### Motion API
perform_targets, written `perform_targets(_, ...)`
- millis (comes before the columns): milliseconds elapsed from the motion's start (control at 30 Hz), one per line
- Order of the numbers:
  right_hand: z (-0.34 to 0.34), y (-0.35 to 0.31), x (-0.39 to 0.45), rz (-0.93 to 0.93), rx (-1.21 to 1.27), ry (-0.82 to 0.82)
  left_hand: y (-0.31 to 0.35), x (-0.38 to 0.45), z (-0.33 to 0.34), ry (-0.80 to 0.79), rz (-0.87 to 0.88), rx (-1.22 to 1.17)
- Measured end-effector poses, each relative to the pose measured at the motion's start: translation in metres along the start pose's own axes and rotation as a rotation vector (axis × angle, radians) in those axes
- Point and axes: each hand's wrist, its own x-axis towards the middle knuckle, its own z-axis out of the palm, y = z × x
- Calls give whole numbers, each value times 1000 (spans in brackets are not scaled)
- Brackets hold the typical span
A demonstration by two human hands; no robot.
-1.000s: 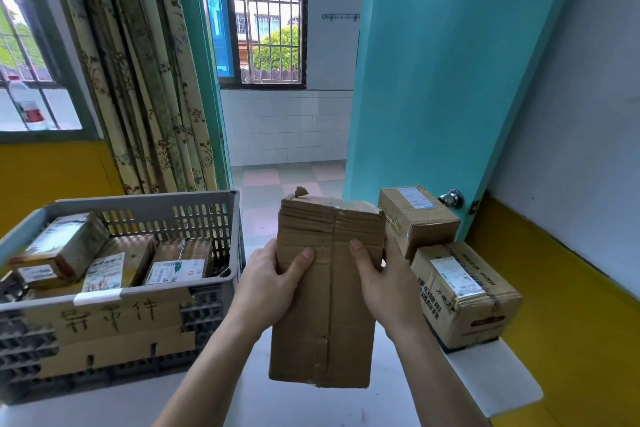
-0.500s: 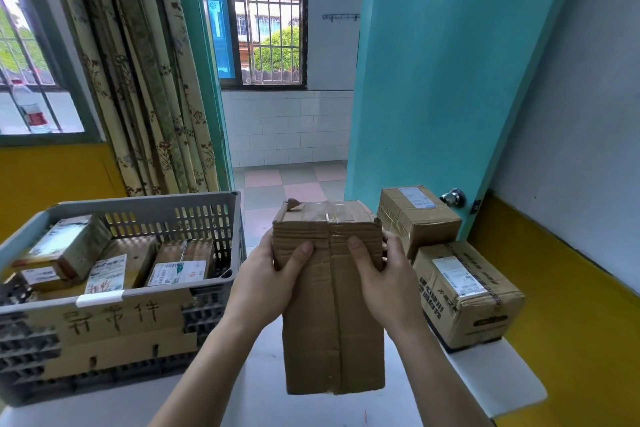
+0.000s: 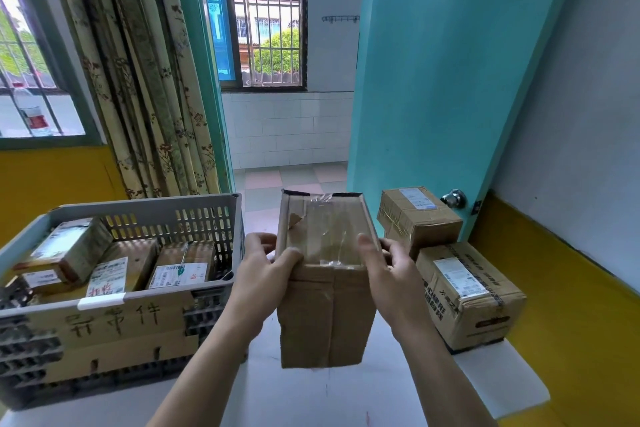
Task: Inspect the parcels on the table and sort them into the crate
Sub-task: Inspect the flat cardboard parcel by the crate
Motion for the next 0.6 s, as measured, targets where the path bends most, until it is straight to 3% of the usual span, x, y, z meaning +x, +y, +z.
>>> perform_targets(167,1,8,-1,-2,28,-22,4,2,-1,-46,50,-19)
perform_targets(400,8,10,-1,-46,55,-92,2,11,-7,53,-26,-64)
perform_targets(600,3,6,3,-3,107,-71,-6,9,-9,-32,-65,-219)
